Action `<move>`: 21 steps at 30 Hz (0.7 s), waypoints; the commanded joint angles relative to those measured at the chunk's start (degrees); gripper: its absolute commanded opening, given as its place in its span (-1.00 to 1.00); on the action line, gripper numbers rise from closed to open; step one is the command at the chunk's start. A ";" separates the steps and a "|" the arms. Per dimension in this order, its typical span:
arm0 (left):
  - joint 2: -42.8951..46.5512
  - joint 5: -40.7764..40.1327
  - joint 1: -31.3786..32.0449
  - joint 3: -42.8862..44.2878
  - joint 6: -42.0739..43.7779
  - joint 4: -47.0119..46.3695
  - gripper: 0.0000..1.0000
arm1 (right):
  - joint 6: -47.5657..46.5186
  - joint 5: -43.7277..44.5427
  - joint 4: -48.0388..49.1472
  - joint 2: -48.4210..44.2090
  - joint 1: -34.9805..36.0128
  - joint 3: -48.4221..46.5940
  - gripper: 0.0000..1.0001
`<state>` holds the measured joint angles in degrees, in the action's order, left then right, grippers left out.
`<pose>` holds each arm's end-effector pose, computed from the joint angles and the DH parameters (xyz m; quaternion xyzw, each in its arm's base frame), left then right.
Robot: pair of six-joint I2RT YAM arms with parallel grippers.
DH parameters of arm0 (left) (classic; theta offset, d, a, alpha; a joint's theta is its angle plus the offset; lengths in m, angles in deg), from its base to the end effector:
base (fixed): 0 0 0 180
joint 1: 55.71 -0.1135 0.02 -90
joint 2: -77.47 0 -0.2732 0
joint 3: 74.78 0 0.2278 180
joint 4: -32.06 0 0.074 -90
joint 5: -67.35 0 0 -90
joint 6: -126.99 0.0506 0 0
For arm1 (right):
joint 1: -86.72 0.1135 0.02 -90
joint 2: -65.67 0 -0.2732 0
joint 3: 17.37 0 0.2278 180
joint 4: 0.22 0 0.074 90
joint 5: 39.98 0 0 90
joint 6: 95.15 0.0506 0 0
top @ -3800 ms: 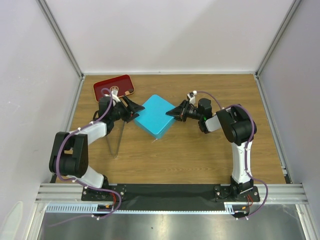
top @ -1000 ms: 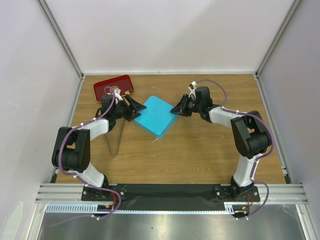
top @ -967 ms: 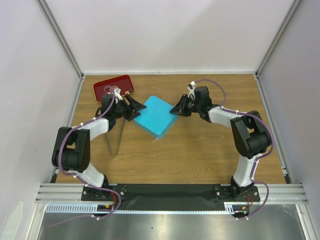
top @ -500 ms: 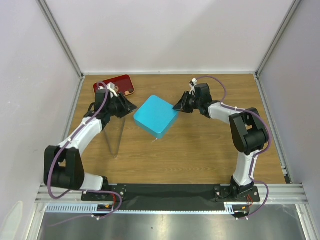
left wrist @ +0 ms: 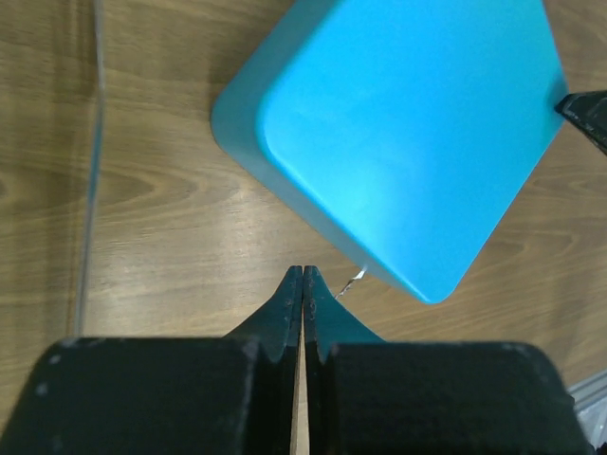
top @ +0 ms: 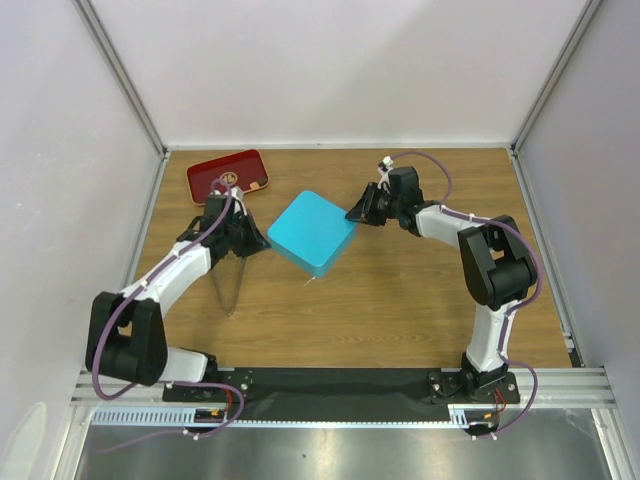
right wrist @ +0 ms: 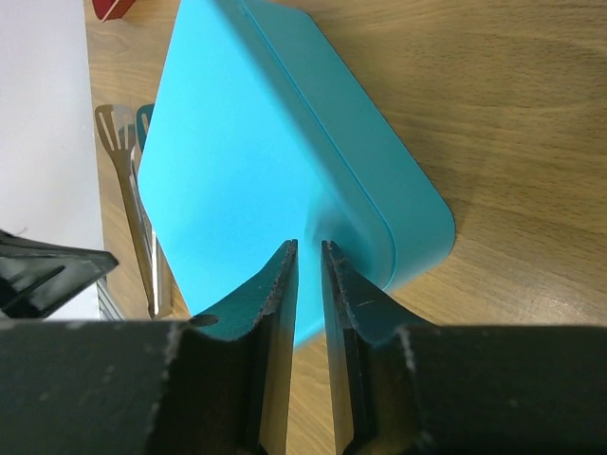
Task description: Pack the chocolate
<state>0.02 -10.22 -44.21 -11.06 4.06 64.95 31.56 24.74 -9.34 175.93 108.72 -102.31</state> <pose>0.2592 -0.0638 0.2364 -0.1324 0.9151 -0.2320 0.3021 0.3807 0.1771 0.2046 0.0094 0.8693 0.3917 0.3015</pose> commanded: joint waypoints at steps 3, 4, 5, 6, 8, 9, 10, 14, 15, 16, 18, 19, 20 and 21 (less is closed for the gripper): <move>-3.05 3.92 0.53 3.13 -0.64 -5.58 -0.99 | -2.26 -4.06 -1.59 0.22 -0.11 -2.22 -0.58; -3.67 4.53 0.53 6.19 -0.39 -5.76 -0.99 | -1.99 -5.47 -0.97 -0.13 -0.64 -2.23 -0.61; -4.46 5.32 0.53 7.87 -0.30 -6.11 -0.99 | -1.38 -7.14 0.16 -0.48 -0.99 -2.31 -0.70; -5.25 6.89 0.53 9.55 -0.12 -6.98 -0.99 | 0.19 -10.63 2.79 -0.57 -1.25 -2.40 -0.76; -9.20 9.01 0.53 15.43 -0.03 -7.69 -0.99 | 1.60 -14.17 5.17 -0.13 -1.78 -3.10 -0.91; -10.78 11.02 0.53 17.36 -0.03 -8.65 -1.00 | 2.57 -17.32 7.53 0.30 -1.87 -3.45 -0.94; -14.19 11.74 0.53 19.39 -0.29 -9.27 -0.99 | 4.14 -18.65 8.69 0.83 -2.05 -4.24 -0.97; -22.81 16.22 0.62 28.18 -2.31 -13.93 -0.99 | 10.13 -25.24 16.32 5.66 -2.31 -5.83 -1.00; -24.49 16.75 0.80 29.50 -2.58 -14.46 -0.99 | 11.18 -25.96 17.57 6.63 -2.40 -5.92 -1.00; -26.07 17.62 0.88 31.51 -2.58 -14.90 -0.99 | 12.93 -26.48 18.53 7.68 -2.49 -5.92 -1.00; -30.73 18.16 1.23 33.29 -2.67 -15.60 -0.99 | 14.09 -27.45 21.34 10.49 -2.75 -5.13 -1.00; -32.31 18.77 1.41 33.73 -2.76 -16.13 -0.99 | 14.44 -27.54 22.05 11.37 -3.01 -4.86 -1.00; -34.41 18.51 1.67 33.91 -2.67 -16.92 -0.99 | 15.05 -27.81 23.80 12.95 -3.36 -3.56 -1.00; -35.65 18.08 1.76 33.91 -2.58 -16.92 -0.99 | 15.23 -27.72 24.34 13.40 -3.37 -2.93 -1.00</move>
<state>-31.55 5.36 -43.42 21.13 2.27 50.05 43.50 0.46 8.65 186.57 105.86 -106.46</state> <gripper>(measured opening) 0.006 0.011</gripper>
